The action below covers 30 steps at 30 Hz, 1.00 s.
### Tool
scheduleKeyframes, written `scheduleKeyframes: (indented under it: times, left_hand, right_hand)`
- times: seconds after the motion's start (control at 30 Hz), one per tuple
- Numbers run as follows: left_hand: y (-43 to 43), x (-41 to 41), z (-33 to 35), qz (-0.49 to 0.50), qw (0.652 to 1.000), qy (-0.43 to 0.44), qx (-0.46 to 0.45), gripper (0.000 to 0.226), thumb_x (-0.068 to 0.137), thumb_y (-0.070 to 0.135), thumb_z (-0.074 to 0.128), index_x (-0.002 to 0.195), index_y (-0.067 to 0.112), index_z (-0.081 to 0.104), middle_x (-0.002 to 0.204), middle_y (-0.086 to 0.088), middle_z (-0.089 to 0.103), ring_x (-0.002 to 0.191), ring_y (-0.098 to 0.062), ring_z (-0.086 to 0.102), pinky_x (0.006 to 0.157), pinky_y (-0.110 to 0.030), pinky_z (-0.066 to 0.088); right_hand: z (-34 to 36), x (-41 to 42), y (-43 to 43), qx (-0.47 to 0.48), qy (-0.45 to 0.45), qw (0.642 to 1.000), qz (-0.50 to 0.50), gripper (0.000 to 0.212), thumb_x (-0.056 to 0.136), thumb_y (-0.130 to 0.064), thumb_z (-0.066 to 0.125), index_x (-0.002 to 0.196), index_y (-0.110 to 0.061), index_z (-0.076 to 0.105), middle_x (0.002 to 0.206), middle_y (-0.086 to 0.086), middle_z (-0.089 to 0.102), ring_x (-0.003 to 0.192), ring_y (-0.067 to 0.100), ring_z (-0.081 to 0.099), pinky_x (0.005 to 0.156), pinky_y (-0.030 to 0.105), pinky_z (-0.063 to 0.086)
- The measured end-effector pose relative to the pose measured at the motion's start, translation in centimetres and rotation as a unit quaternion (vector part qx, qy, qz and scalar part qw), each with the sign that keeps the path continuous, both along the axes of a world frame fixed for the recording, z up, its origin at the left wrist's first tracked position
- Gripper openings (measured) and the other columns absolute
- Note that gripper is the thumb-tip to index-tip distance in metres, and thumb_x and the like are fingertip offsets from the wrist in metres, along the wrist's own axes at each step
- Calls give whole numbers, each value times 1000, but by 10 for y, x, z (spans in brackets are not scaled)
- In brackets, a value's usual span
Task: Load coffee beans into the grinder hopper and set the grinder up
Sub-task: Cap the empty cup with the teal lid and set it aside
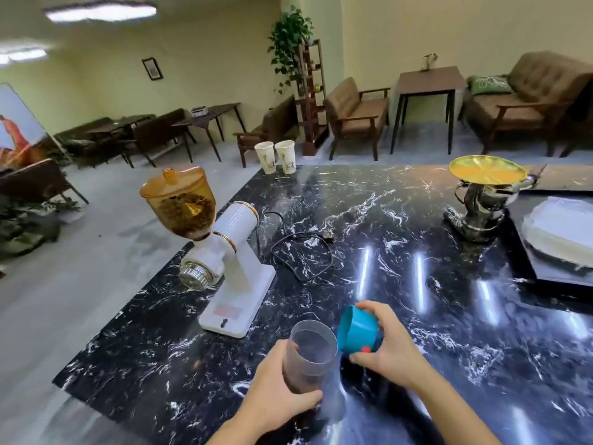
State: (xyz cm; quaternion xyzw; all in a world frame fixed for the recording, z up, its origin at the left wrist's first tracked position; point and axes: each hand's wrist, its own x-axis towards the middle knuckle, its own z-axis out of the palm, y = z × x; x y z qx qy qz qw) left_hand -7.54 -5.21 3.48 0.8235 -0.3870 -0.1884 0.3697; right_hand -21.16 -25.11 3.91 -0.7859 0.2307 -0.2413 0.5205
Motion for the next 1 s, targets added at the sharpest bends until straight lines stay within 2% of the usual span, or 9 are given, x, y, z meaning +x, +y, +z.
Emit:
scheduleKeyframes:
  times: [0.07,0.17,0.27,0.33,0.43,0.67,0.77,0.93,1.0]
  left_hand:
    - [-5,-2,5,-10,1000,-9,-10,63,50,44,86,103,47,51,99,21,65,89,4,63,71,-20,55]
    - [-16,-9,11,-28,999,-19,-25,62,52,45,84,104,43,50,98,16,68,89,1,65,74,-33,57]
    - [-29,-16,15,-72,996,-46,-19,64,52,51,80,105,36,48,96,14,67,89,-2,63,74,-34,56]
    - [-37,-21,17,-100,993,-54,-18,65,52,50,80,105,34,47,93,13,66,85,-4,62,73,-35,55]
    - [-45,-25,20,-109,993,-44,-31,64,50,49,82,102,37,47,88,15,68,78,-1,63,67,-28,55]
    - [-52,-26,23,-150,987,17,-51,60,49,34,85,95,42,48,85,20,69,67,4,62,58,-19,54]
    - [-47,-26,23,-181,982,31,-41,57,49,29,85,94,34,50,80,13,69,64,0,59,59,-25,53]
    - [-45,-21,29,-218,976,21,3,60,47,35,85,95,30,50,87,5,69,75,-13,63,66,-30,54]
    - [-45,-19,32,-225,974,15,9,60,47,36,85,96,32,49,88,6,69,76,-12,63,66,-28,54]
  right_hand:
    - [17,-12,7,0,-26,997,66,78,49,-16,79,117,-41,52,119,-4,51,111,10,55,96,26,47]
    - [40,-20,16,-26,-41,994,100,78,53,-14,77,121,-42,52,122,-9,56,111,8,56,94,19,44]
    - [57,-24,24,-76,-38,993,87,61,66,-29,70,122,-43,49,123,-16,54,115,10,52,95,21,41]
    - [66,-24,31,-109,-34,992,60,42,78,-41,58,119,-45,49,118,-20,52,115,9,50,95,22,38]
    - [80,-25,39,-146,-23,989,5,27,85,-36,50,111,-38,55,109,-18,52,108,8,52,93,24,39]
    - [94,-28,54,-174,6,982,-68,32,78,-27,55,109,-22,61,101,-4,58,96,15,55,88,31,44]
    - [88,-31,58,-165,20,982,-85,34,75,-28,55,107,-19,62,100,-2,59,93,16,56,87,33,46]
    - [82,-35,62,-148,11,986,-71,38,72,-37,52,105,-21,62,100,-2,60,91,10,57,84,28,46]
    - [85,-35,59,-123,19,991,-46,40,73,-42,53,108,-26,60,104,-2,59,95,7,55,87,23,43]
